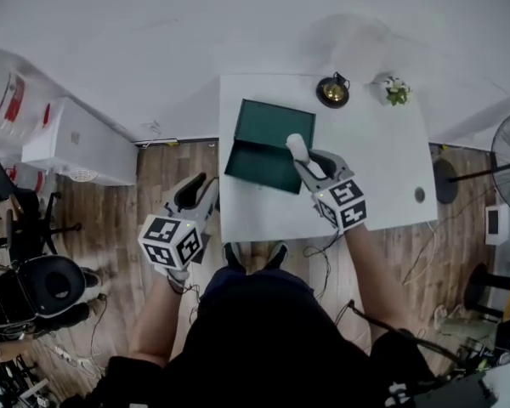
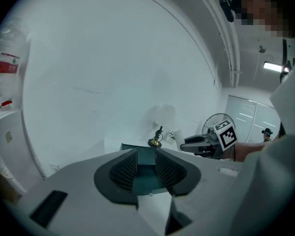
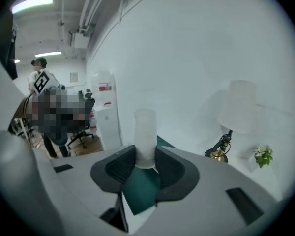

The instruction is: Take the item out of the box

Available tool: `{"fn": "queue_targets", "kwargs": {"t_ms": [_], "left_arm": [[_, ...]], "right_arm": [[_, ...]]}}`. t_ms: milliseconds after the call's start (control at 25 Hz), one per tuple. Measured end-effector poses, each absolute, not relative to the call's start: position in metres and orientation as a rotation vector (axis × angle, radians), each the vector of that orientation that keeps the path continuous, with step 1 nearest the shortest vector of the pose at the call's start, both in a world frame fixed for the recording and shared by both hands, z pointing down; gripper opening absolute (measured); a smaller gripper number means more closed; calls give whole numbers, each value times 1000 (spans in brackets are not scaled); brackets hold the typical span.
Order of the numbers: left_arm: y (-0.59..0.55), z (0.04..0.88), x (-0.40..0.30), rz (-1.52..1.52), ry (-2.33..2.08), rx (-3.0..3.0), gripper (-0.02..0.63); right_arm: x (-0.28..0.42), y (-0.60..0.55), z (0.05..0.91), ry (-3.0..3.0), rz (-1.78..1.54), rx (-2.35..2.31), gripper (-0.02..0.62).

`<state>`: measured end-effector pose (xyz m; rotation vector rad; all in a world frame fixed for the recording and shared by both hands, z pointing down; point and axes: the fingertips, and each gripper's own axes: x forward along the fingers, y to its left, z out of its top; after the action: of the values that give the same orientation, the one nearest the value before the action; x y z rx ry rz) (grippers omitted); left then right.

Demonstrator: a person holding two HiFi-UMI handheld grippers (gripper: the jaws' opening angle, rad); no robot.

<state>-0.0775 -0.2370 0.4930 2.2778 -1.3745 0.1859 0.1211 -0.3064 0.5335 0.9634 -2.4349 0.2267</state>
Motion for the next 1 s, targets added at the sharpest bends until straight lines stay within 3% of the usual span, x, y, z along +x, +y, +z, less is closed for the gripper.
{"fn": "queue_targets", "kwargs": {"t_ms": [600, 1000], "left_arm": [[-266, 377, -20, 6, -1330, 2559, 107], [-264, 321, -4, -107, -1326, 2648, 107]], "right_arm": [[163, -290, 340, -2735, 75, 1465, 133], [181, -278, 290, -2811, -108, 1571, 132]]}}
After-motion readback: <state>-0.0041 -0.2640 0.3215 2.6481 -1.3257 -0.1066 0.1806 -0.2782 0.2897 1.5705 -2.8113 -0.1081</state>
